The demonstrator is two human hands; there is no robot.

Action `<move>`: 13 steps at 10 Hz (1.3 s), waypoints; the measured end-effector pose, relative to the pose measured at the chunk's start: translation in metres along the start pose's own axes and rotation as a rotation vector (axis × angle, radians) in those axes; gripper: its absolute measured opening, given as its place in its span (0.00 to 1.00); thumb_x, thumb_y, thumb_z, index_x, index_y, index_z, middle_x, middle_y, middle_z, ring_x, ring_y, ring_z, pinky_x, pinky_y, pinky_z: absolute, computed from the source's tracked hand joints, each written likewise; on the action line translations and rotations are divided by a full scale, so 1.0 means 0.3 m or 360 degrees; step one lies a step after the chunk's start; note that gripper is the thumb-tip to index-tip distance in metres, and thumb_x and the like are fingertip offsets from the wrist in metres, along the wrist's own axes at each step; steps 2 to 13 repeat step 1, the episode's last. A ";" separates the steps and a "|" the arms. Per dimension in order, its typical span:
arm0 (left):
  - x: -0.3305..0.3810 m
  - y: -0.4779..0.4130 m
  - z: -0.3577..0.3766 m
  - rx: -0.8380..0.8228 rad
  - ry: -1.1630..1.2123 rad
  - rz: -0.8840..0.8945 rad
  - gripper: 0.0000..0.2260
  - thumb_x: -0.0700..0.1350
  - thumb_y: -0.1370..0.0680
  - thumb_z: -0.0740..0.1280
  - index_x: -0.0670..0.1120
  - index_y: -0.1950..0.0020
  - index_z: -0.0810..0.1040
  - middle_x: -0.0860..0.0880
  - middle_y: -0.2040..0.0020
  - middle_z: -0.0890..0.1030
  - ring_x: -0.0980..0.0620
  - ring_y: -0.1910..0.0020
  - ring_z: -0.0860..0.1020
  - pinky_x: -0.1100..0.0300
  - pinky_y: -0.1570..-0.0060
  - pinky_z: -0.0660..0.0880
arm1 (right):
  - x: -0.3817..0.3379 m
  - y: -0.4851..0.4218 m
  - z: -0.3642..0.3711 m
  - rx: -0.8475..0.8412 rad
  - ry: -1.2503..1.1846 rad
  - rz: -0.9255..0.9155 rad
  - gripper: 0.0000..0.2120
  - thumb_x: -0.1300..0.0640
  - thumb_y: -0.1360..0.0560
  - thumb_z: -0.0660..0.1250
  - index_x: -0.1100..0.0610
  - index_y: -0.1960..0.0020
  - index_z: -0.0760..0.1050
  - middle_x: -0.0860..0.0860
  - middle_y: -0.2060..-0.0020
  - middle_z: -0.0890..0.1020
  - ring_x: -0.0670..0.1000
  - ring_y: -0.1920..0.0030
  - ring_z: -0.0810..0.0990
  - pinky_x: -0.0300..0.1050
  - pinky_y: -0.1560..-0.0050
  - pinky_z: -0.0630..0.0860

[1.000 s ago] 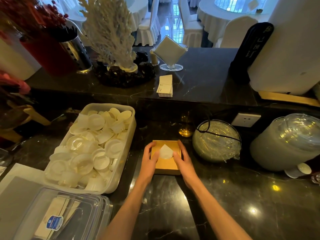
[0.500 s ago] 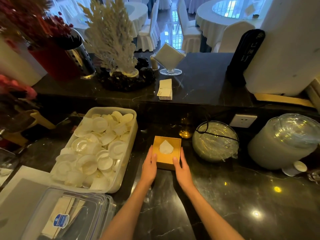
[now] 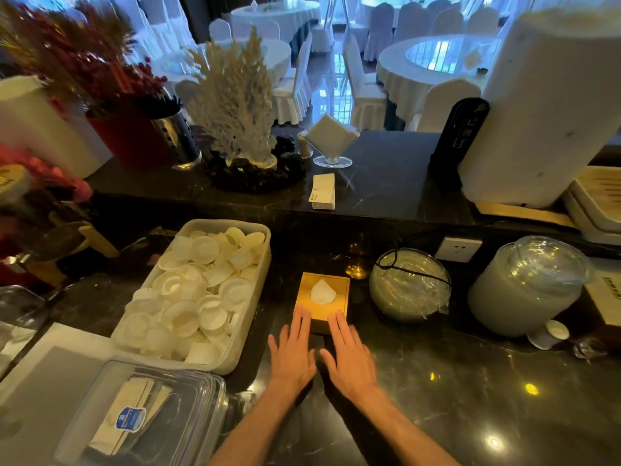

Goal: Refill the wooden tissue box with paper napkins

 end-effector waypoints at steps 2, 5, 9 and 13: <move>0.004 -0.007 -0.046 -0.0144 -0.0106 0.0029 0.38 0.50 0.21 0.64 0.54 0.21 0.40 0.53 0.20 0.36 0.42 0.26 0.63 0.33 0.29 0.58 | -0.022 -0.007 -0.045 -0.0079 -0.0076 -0.0038 0.33 0.43 0.20 0.58 0.49 0.21 0.49 0.47 0.20 0.48 0.54 0.28 0.69 0.53 0.33 0.71; 0.004 -0.007 -0.046 -0.0144 -0.0106 0.0029 0.38 0.50 0.21 0.64 0.54 0.21 0.40 0.53 0.20 0.36 0.42 0.26 0.63 0.33 0.29 0.58 | -0.022 -0.007 -0.045 -0.0079 -0.0076 -0.0038 0.33 0.43 0.20 0.58 0.49 0.21 0.49 0.47 0.20 0.48 0.54 0.28 0.69 0.53 0.33 0.71; 0.004 -0.007 -0.046 -0.0144 -0.0106 0.0029 0.38 0.50 0.21 0.64 0.54 0.21 0.40 0.53 0.20 0.36 0.42 0.26 0.63 0.33 0.29 0.58 | -0.022 -0.007 -0.045 -0.0079 -0.0076 -0.0038 0.33 0.43 0.20 0.58 0.49 0.21 0.49 0.47 0.20 0.48 0.54 0.28 0.69 0.53 0.33 0.71; 0.004 -0.007 -0.046 -0.0144 -0.0106 0.0029 0.38 0.50 0.21 0.64 0.54 0.21 0.40 0.53 0.20 0.36 0.42 0.26 0.63 0.33 0.29 0.58 | -0.022 -0.007 -0.045 -0.0079 -0.0076 -0.0038 0.33 0.43 0.20 0.58 0.49 0.21 0.49 0.47 0.20 0.48 0.54 0.28 0.69 0.53 0.33 0.71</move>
Point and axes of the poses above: each hand's wrist, its own y-axis away from the middle knuckle, its own z-axis out of the palm, x = y × z, the point moved 1 cm from there along -y, towards the middle knuckle
